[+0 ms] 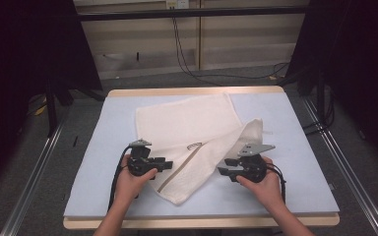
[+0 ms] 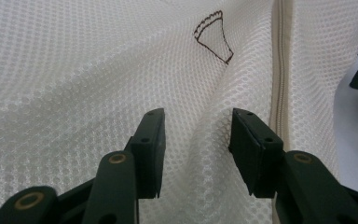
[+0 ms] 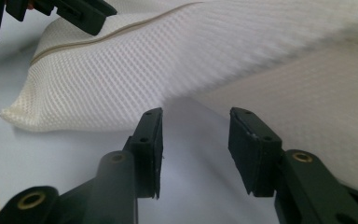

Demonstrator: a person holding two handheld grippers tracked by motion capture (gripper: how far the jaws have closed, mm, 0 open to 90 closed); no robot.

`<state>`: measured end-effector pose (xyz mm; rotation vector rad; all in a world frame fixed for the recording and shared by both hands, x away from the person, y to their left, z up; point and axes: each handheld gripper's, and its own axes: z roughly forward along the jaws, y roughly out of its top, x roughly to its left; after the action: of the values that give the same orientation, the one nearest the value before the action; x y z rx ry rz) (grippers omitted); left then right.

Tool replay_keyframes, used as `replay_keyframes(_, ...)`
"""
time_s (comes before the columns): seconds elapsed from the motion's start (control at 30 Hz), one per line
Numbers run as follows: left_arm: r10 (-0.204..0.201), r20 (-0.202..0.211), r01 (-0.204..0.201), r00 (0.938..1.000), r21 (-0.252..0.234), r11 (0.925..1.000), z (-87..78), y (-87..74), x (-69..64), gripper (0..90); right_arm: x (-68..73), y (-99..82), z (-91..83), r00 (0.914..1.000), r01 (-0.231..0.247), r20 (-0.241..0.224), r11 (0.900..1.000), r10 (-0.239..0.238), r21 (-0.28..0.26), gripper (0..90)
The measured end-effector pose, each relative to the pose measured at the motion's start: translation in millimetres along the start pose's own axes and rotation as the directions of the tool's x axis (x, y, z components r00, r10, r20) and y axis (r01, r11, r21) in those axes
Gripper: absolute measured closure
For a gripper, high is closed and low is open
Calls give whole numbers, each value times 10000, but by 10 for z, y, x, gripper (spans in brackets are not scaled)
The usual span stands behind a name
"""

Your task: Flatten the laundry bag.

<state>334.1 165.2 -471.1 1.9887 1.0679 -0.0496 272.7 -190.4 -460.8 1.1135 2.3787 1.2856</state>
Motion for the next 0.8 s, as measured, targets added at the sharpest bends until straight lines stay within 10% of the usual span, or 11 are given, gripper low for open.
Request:
replay_keyframes(0.33,-175,133,175,9998,16,9998,-7,-3,-11,580,-512,-223,-395,9869,-637,1452,9969,696,-454,544)
replay_keyframes(0.8,-134,246,129,9996,229,9997,-30,5,-28,664,-876,-351,-538,9695,-1116,2158,9931,1166,-350,835)
